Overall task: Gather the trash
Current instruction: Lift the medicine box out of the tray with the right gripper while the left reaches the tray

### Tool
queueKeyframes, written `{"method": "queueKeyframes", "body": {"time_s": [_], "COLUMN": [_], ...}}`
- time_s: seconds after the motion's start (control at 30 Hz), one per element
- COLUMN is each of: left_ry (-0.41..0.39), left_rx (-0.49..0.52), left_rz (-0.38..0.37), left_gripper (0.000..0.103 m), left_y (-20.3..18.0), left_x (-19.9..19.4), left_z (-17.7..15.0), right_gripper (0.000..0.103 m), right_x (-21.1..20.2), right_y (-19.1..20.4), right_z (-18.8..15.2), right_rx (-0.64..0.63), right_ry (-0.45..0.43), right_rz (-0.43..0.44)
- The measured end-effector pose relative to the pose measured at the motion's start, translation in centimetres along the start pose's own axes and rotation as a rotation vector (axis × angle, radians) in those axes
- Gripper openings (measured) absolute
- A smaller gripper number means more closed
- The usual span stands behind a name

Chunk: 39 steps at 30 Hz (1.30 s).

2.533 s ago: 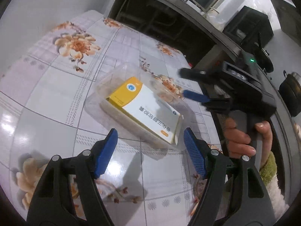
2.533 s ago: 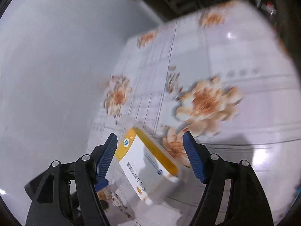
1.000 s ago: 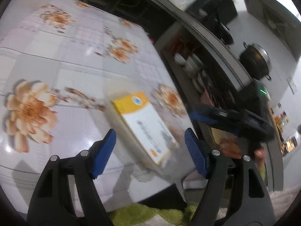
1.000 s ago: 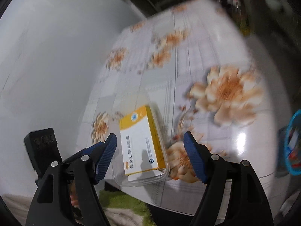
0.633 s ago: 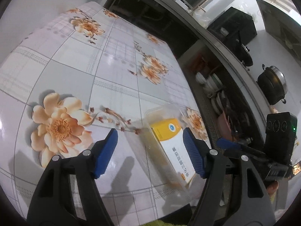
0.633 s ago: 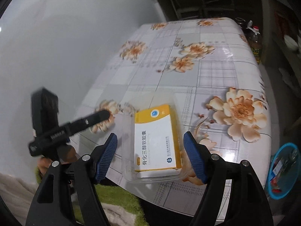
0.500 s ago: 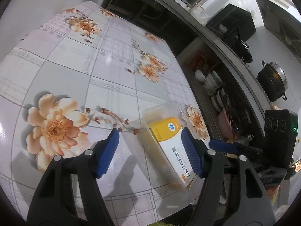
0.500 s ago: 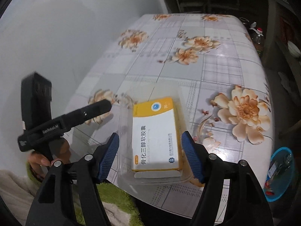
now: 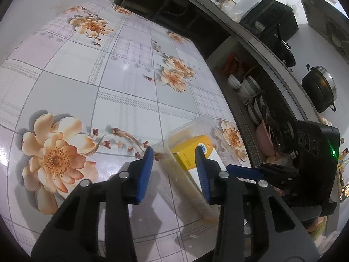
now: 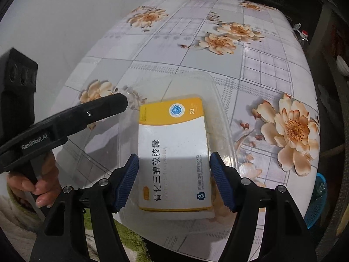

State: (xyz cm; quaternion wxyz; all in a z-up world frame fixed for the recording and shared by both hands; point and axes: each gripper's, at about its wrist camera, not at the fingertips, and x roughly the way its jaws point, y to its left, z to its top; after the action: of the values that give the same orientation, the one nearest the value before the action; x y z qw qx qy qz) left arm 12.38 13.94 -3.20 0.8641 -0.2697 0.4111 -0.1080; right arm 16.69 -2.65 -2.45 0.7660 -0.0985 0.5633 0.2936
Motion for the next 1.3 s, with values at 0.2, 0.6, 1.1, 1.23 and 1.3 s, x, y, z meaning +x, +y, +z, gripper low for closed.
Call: {"method": "queueKeyframes", "body": {"time_s": [0.2,0.6,1.1,1.23,1.3], "left_ry": [0.013,0.027,-0.007,-0.027,-0.035], "left_rx": [0.000,-0.002,-0.038,-0.046,-0.049], "left_rz": [-0.007,-0.012,-0.002,0.011,0.015], "left_gripper": [0.030,0.028,0.029,0.035,0.039], "left_y": [-0.2,-0.4,0.3,0.5,0.6], "left_x": [0.5,1.1,0.4,-0.1,-0.4], "left_z": [0.0,-0.1,0.5,0.7,0.7], "right_gripper": [0.068,0.074,0.070,0.070,0.070], "right_x": [0.5,1.6,-1.5,-2.9,-3.7], "right_y": [0.5,1.0,-1.1,-2.3,-3.0], "right_z": [0.7,1.3,0.7,0.3,0.1], "right_rx": [-0.028,-0.068,0.038,0.087,0.116], "right_ry": [0.025,0.065,-0.043,-0.088,-0.113], "right_rz": [0.002,-0.020,0.137,0.187,0.221]}}
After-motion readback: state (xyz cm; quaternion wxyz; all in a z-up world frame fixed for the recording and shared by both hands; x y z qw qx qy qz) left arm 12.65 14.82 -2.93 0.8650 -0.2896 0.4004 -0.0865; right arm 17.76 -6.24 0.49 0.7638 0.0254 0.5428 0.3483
